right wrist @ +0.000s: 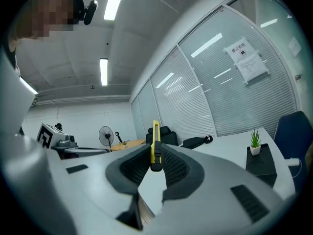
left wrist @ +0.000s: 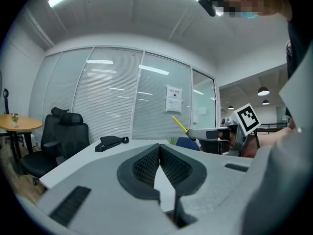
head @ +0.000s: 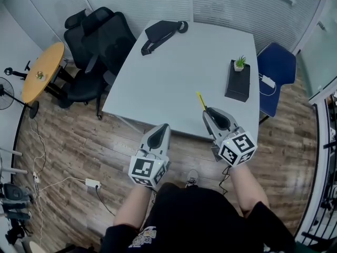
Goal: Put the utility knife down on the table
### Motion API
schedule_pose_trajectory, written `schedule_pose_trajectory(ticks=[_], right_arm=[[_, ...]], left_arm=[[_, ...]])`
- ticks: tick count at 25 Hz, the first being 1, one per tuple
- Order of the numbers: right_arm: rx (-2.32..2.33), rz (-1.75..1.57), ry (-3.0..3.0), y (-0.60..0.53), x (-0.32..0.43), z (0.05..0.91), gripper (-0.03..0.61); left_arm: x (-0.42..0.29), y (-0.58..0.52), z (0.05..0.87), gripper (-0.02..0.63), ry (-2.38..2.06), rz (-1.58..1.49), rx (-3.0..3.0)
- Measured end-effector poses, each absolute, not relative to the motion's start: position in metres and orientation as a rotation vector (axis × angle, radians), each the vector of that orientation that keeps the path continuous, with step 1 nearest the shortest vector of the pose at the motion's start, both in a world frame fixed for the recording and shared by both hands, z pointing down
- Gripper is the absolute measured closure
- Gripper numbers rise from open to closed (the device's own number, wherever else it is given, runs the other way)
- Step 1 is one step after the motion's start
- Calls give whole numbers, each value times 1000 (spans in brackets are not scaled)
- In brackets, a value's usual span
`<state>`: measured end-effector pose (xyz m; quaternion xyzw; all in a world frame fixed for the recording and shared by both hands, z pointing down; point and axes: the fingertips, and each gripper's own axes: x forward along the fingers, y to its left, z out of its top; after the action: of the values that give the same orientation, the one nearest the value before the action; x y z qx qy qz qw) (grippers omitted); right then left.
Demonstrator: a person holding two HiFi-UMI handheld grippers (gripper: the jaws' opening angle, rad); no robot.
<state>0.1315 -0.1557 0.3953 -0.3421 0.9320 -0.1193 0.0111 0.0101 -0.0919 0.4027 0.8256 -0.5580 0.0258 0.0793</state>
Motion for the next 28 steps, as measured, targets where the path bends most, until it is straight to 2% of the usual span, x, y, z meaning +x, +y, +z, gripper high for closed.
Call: schedule_pose_trajectory(ticks=[14, 28], right_arm=[[-1113, -350, 2910, -196, 111, 400, 509], [-1271, -342, 2940, -270, 63, 427, 509]], left_arm=[[-1, -131, 409, 609, -1587, 85, 2515], [-48, -209, 437, 609, -1411, 92, 2558]])
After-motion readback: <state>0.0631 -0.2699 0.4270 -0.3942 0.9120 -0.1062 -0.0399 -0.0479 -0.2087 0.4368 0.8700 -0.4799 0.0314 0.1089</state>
